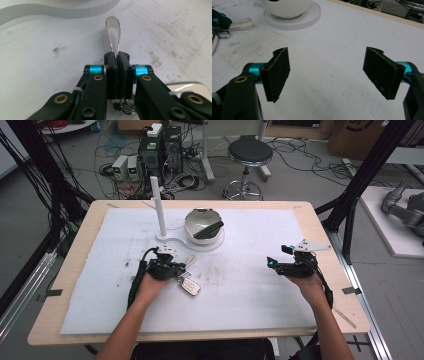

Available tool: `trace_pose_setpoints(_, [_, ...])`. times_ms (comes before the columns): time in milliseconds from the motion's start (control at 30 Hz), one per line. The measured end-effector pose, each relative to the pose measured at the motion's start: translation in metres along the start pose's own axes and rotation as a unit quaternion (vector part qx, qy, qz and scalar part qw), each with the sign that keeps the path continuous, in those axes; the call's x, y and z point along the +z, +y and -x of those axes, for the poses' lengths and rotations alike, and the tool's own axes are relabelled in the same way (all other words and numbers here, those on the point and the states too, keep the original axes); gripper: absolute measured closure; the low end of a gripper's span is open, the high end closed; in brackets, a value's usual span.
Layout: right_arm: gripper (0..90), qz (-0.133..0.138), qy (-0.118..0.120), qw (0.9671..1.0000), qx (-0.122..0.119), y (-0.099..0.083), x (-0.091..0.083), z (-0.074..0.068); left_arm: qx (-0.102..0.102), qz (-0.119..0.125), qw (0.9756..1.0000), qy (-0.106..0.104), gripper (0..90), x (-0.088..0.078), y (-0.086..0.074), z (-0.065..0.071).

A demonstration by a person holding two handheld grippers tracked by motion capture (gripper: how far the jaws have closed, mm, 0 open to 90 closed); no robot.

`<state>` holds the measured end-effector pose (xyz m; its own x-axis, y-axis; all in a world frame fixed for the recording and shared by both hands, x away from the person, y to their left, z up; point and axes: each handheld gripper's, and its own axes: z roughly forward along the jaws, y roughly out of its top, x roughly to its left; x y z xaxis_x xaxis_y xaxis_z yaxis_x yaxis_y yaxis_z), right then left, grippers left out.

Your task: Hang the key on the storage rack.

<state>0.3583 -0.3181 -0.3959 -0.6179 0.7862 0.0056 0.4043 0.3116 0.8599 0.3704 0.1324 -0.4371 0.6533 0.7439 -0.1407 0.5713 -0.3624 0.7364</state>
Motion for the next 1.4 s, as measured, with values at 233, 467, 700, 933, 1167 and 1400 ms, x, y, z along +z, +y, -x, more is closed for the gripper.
trace_pose_setpoints(233, [22.0,-0.005,0.004,1.0,0.0,0.0,0.003,-0.001,-0.03,0.003,0.9995,0.008,85.3,-0.024,-0.015,-0.027])
trace_pose_setpoints(467, [23.0,-0.006,0.007,1.0,-0.004,0.0,0.005,-0.002,-0.043,0.011,0.9984,0.036,80.2,-0.031,-0.023,-0.038])
trace_pose_setpoints(700, [23.1,-0.007,0.008,0.9999,-0.005,0.0,0.005,-0.003,-0.03,0.029,0.9936,0.105,65.3,-0.034,-0.022,-0.038])
trace_pose_setpoints(933, [23.1,-0.008,0.008,0.9999,-0.005,0.0,0.005,-0.003,-0.027,0.044,0.9915,0.119,64.3,-0.037,-0.02,-0.038])
trace_pose_setpoints(1167, [23.1,-0.009,0.009,0.9999,-0.006,0.0,0.006,-0.003,-0.028,0.07,0.9875,0.138,63.3,-0.039,-0.016,-0.036])
trace_pose_setpoints(1400, [23.1,-0.008,0.008,0.9999,-0.004,0.0,0.005,-0.003,-0.044,0.047,0.9873,0.145,63.7,-0.034,-0.02,-0.042])
